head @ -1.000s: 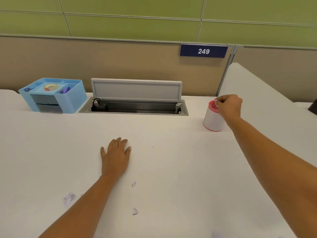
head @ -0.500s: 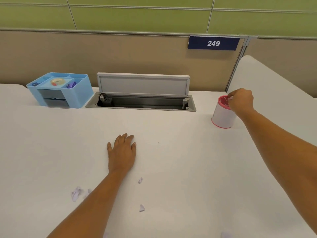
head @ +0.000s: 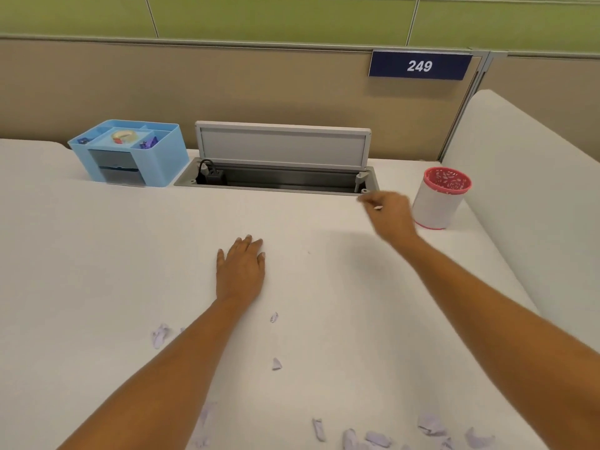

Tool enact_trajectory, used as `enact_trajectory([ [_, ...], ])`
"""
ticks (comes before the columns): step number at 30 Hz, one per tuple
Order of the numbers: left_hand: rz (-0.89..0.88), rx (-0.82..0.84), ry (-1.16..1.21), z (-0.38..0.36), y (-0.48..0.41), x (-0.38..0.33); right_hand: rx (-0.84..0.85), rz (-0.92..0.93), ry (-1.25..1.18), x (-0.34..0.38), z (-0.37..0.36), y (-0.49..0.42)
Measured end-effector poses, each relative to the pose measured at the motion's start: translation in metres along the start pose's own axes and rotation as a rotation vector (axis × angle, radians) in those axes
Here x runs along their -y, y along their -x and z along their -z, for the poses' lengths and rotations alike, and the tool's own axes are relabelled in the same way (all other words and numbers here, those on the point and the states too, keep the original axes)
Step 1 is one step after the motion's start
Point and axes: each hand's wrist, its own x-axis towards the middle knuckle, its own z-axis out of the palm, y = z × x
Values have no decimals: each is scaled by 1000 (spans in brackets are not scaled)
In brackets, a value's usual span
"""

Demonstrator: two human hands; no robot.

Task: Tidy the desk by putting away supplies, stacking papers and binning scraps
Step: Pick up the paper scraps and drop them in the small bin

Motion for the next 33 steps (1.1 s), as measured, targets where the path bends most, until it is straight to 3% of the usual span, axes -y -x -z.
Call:
enact_trajectory([
  [6,-68,49,3,9,12,19,622,49,68,25,-70,51],
  [10,-71,53,24,13,23,25,732,132,114,39,-81,72],
  [19,-75,82,34,11,39,24,995,512,88,59,-56,163],
  [23,-74,88,18,12,45,22,966,638,72,46,-38,178],
  [33,-38,73,-38,11,59,15,728,650,187,21,-5,175],
])
